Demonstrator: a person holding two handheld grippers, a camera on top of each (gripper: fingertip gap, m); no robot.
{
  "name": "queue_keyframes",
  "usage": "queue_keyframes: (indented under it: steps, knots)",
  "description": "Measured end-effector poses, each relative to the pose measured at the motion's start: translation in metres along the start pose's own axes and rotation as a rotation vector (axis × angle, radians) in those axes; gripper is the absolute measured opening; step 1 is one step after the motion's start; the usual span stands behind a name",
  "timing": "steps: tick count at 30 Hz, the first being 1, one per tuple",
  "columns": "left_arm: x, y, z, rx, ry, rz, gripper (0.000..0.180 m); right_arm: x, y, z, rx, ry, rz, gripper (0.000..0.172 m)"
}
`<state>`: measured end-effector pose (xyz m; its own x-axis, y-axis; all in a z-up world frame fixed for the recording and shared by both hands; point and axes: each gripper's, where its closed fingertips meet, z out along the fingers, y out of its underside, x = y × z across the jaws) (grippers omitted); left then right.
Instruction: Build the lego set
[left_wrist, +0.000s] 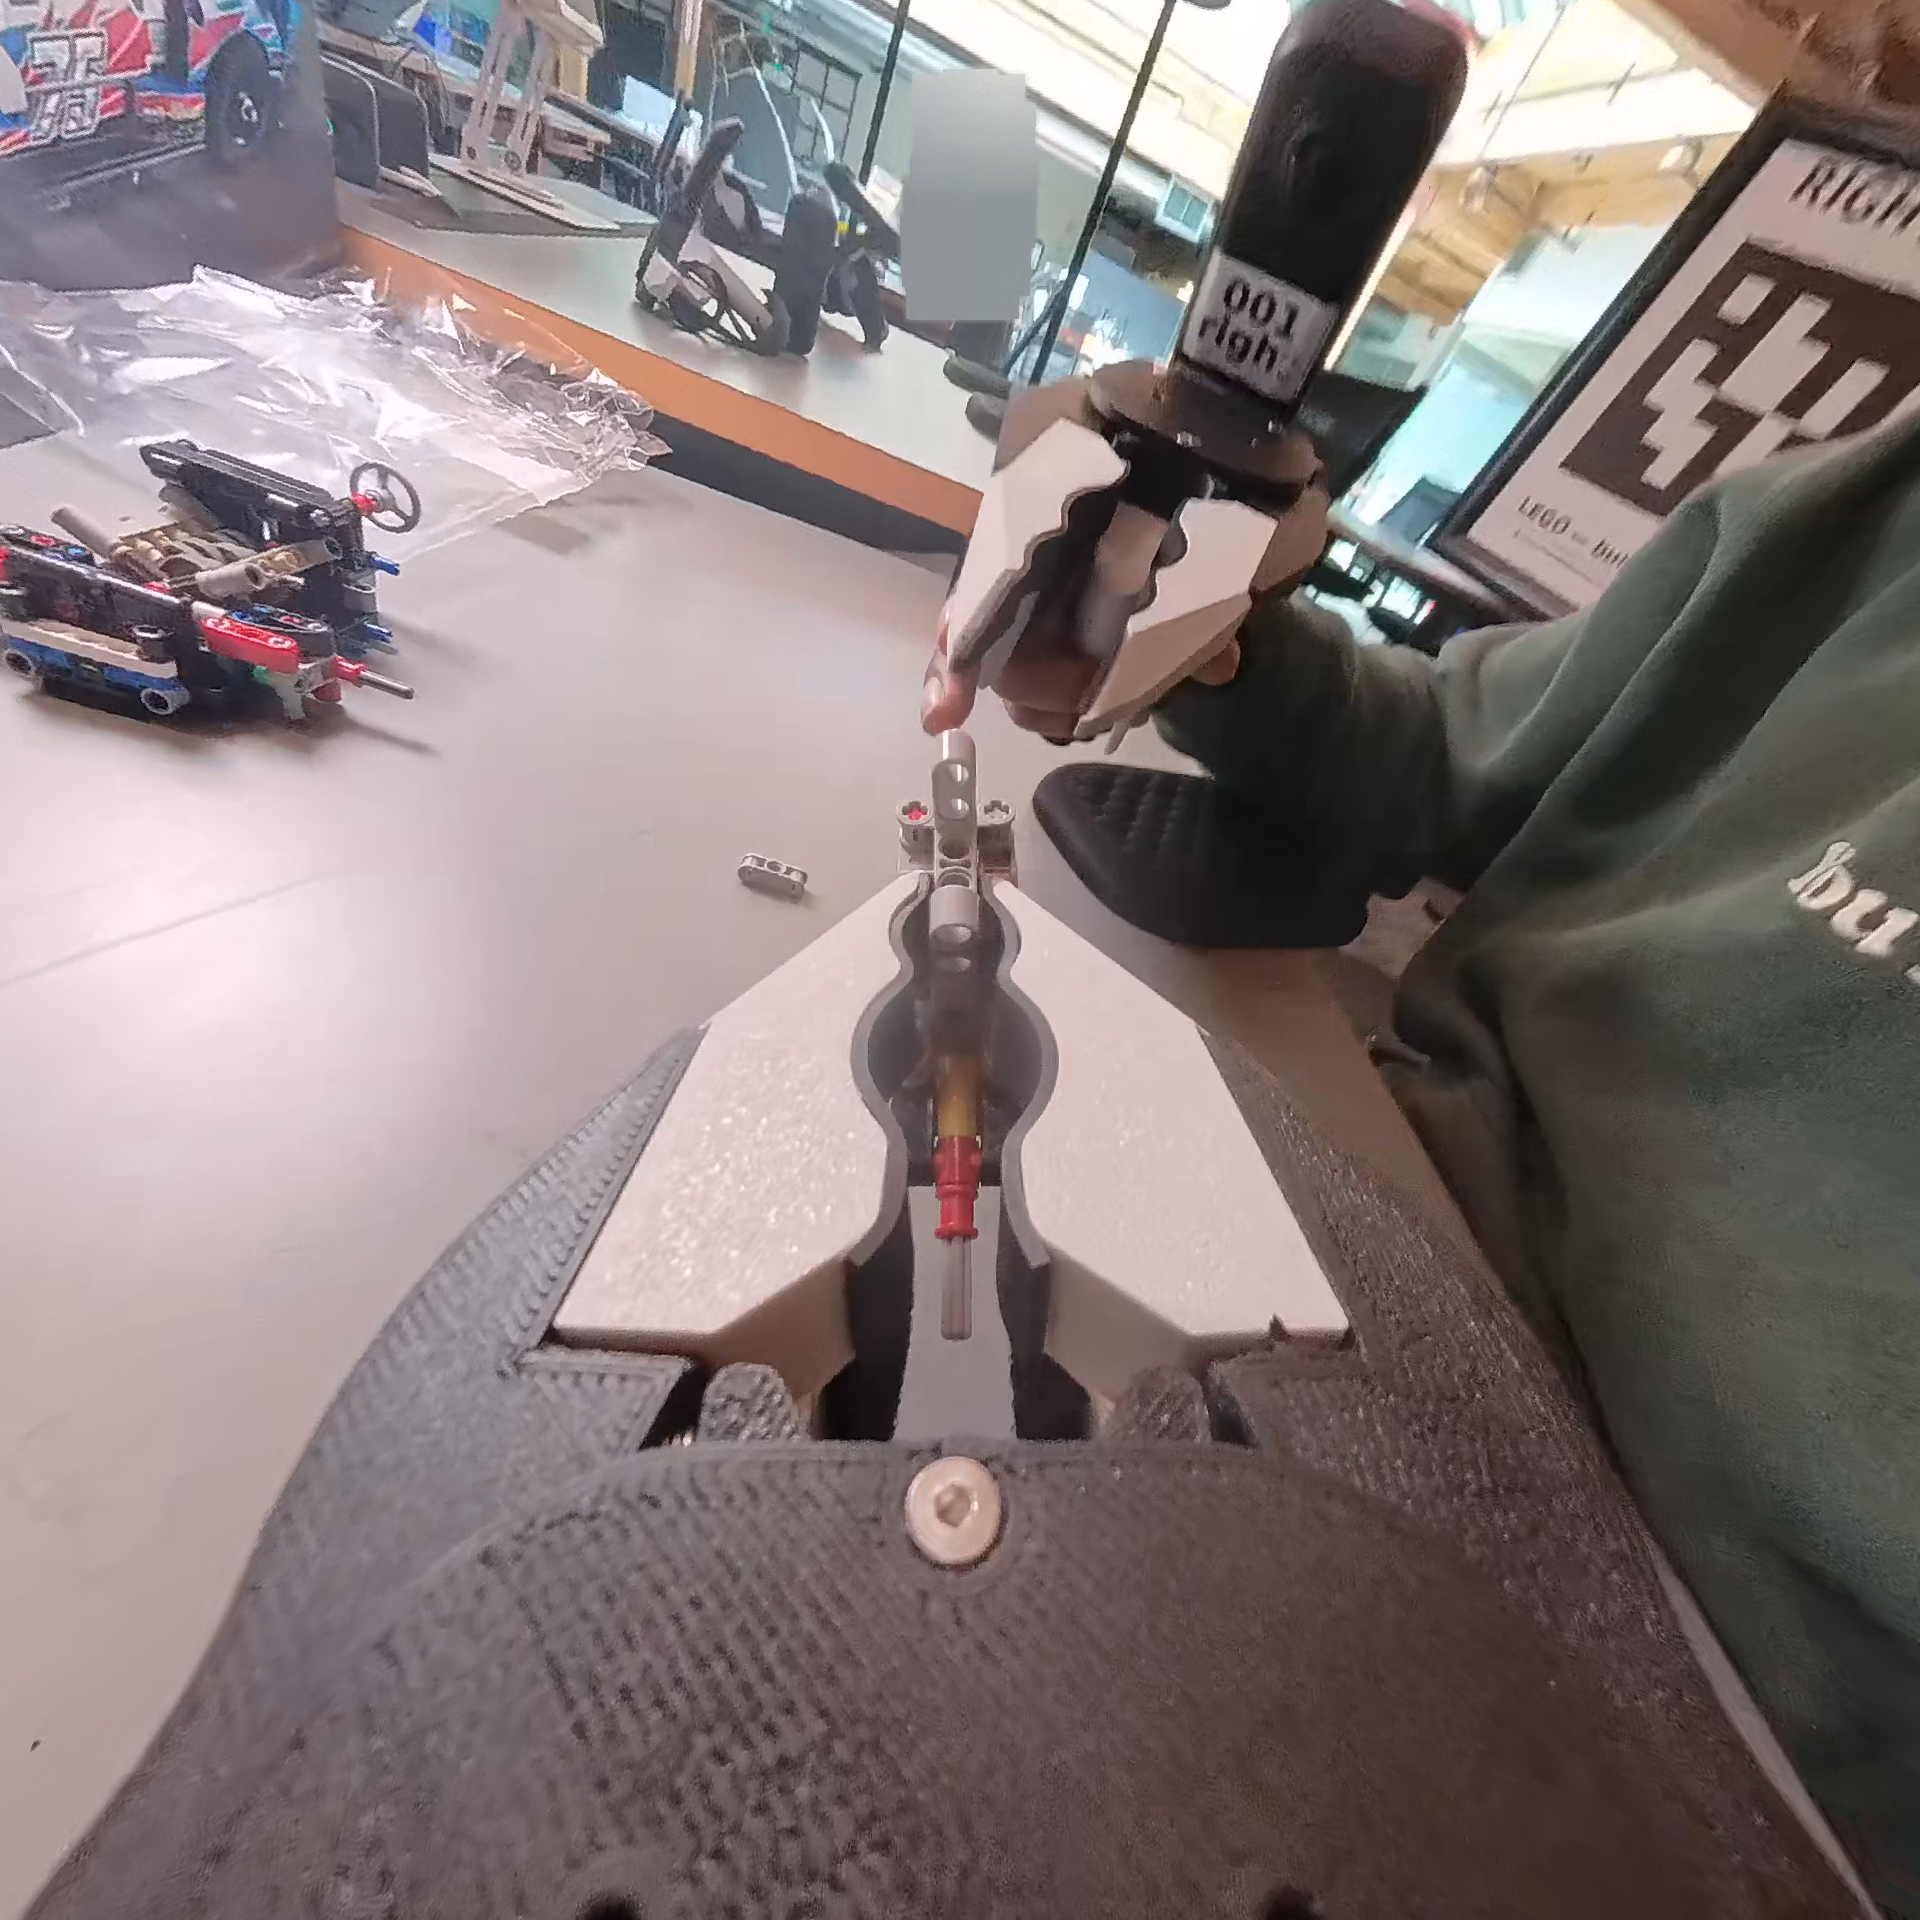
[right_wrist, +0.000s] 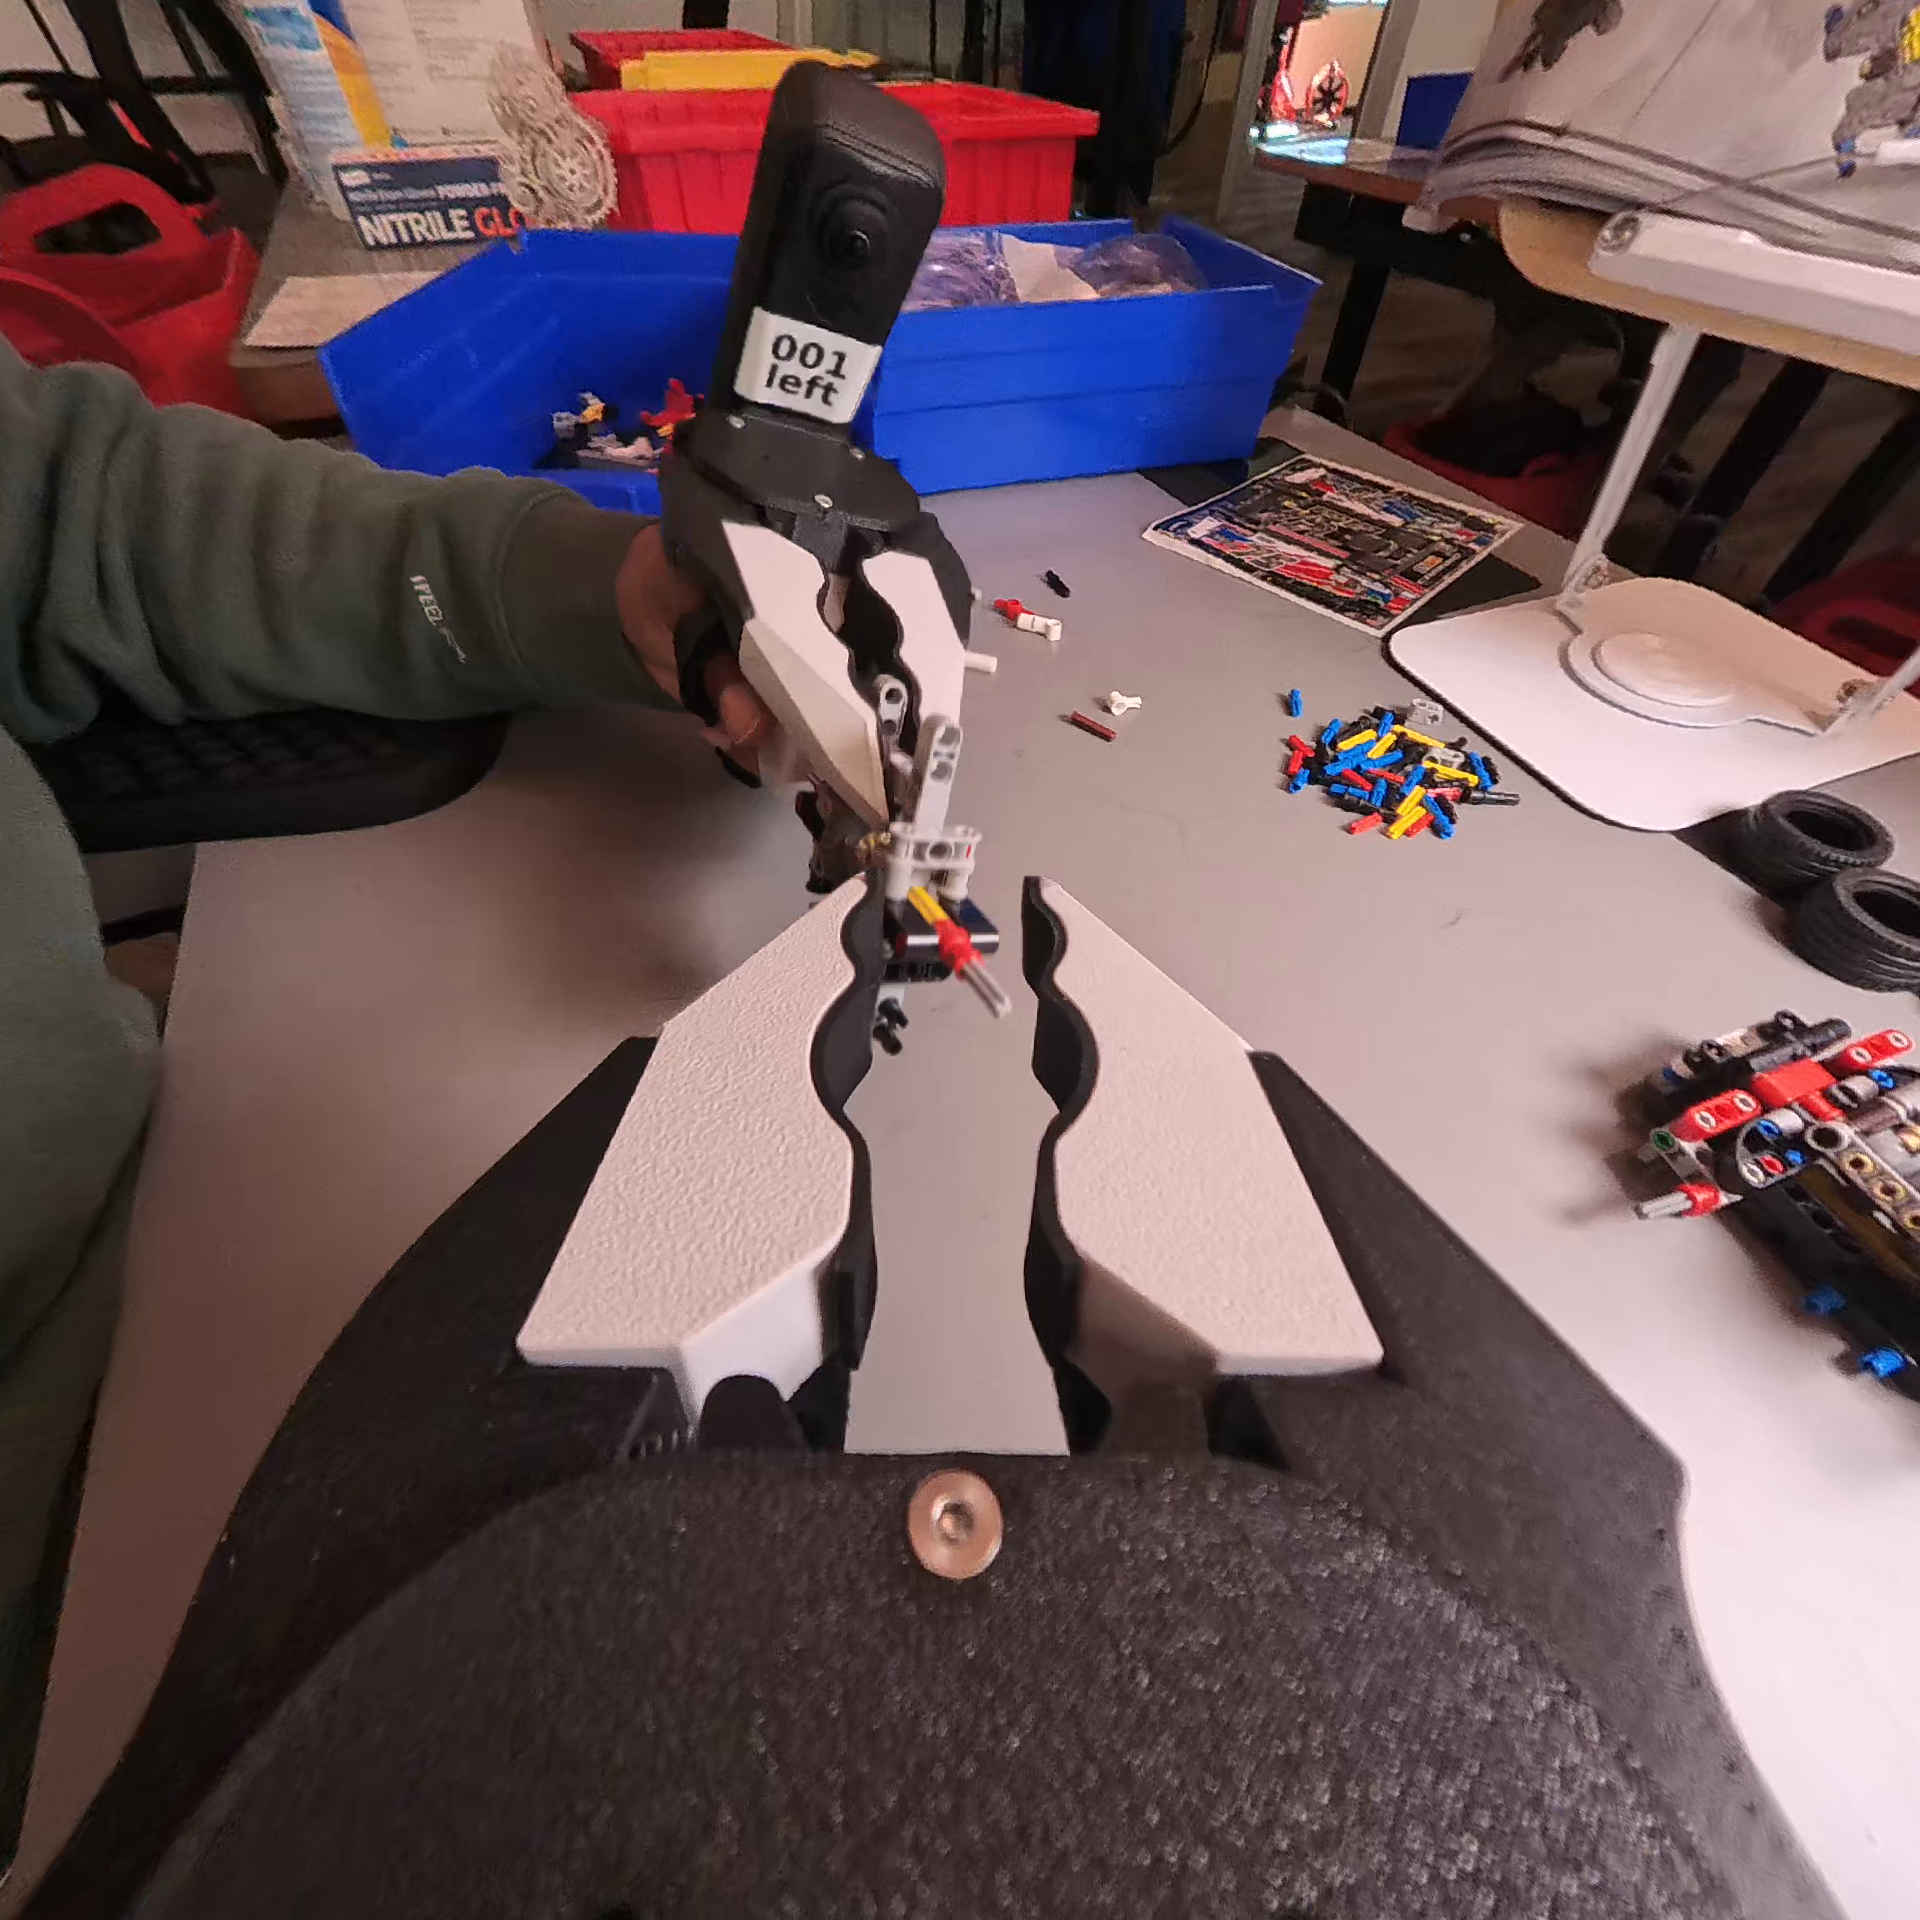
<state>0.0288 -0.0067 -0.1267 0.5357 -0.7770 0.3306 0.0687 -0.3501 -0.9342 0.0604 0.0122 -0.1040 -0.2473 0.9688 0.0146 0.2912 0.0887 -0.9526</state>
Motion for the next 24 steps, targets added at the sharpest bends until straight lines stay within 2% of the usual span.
queue_keyframes:
  steps: [5, 8, 16, 24]
  knots:
    - [0.017, 0.02, 0.013, -0.154, -0.068, 0.271, 0.005, -0.027, 0.016, 0.012, -0.153, -0.123, -0.131, 0.025]
    - [0.019, 0.033, 0.018, -0.23, -0.09, 0.371, 0.005, -0.033, 0.034, 0.023, -0.252, -0.162, -0.191, 0.027]
    - [0.015, 0.042, 0.017, -0.268, -0.095, 0.4, 0.005, -0.031, 0.05, 0.03, -0.331, -0.183, -0.18, 0.022]
    - [0.012, 0.041, 0.017, -0.259, -0.098, 0.349, 0.005, -0.027, 0.052, 0.032, -0.404, -0.201, -0.138, 0.021]
